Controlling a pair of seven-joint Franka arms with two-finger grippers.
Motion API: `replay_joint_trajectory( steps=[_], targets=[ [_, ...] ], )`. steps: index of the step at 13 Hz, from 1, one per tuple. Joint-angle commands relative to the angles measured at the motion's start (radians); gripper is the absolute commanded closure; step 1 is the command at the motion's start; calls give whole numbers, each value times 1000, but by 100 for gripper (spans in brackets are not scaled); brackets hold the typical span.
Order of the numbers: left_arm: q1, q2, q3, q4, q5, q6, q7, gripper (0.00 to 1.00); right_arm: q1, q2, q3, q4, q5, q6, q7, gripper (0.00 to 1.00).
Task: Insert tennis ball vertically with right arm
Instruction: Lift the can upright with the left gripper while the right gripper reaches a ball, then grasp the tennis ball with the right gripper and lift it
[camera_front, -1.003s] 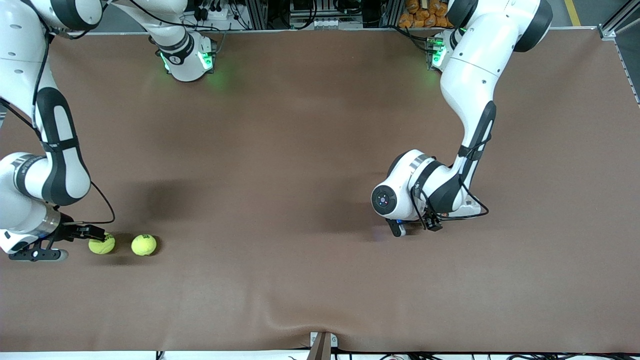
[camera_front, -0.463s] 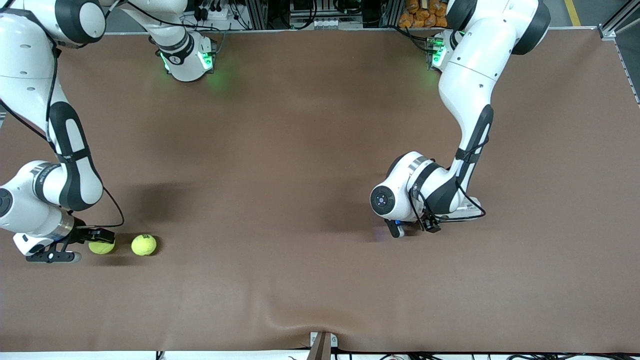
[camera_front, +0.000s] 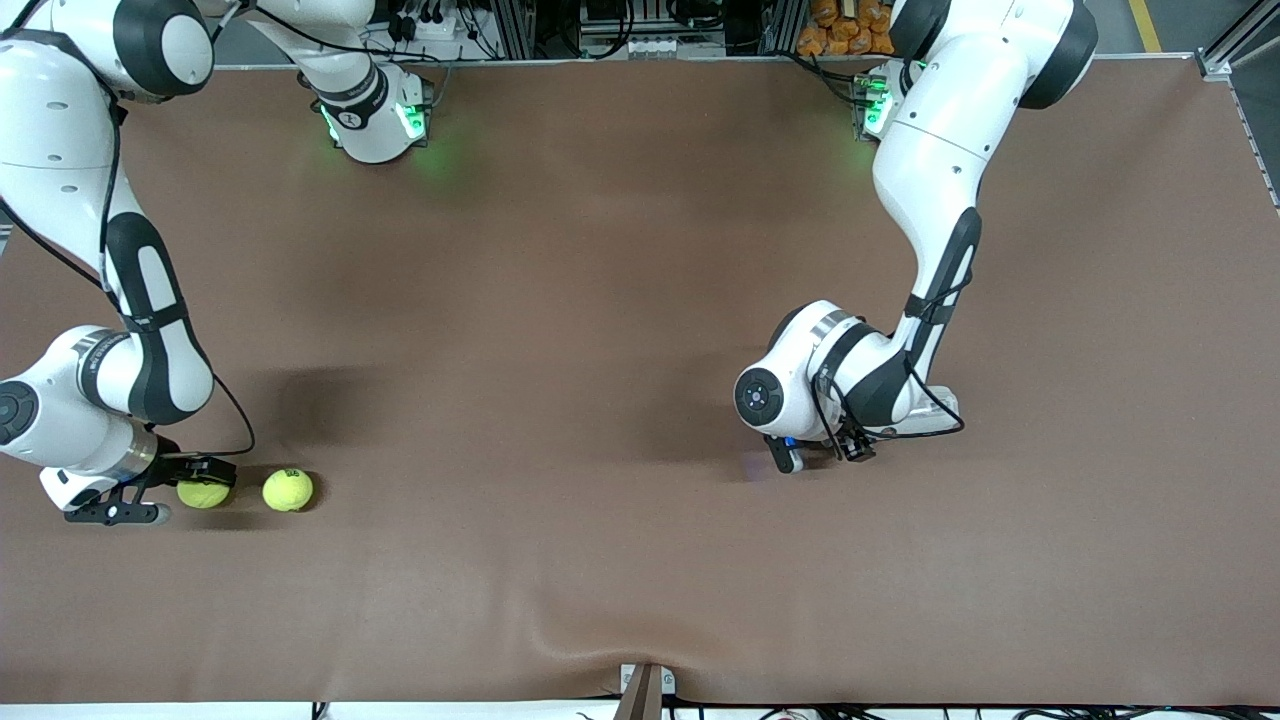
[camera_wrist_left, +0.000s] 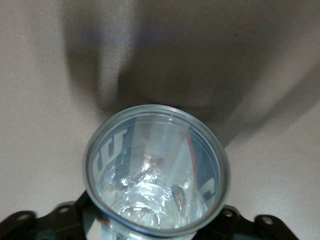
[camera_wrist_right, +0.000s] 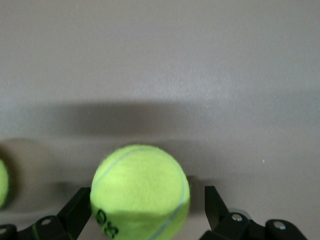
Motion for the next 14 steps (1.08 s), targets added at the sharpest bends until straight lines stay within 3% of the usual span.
replay_joint_trajectory(
  steps=[1, 3, 8, 12, 13, 14],
  targets=[
    [-12, 1, 5, 1, 22, 9, -11, 30, -15, 28, 14, 28, 24, 32, -1, 0],
    [-19, -2, 5, 3, 33, 9, -5, 36, -17, 28, 14, 28, 26, 32, 0, 0],
    [-40, -37, 8, 15, 38, -5, 18, 36, -20, 21, 17, 28, 105, 20, -7, 0],
    [-43, -117, 5, 15, 27, -31, 39, 40, -20, 22, 17, 28, 104, 22, -14, 0],
    [-43, -137, 4, 15, 18, -31, 36, 40, -20, 22, 15, 28, 104, 20, -14, 1],
    [-43, -157, 2, 15, 12, -31, 32, 43, -20, 22, 17, 28, 104, 20, -14, 12]
  ],
)
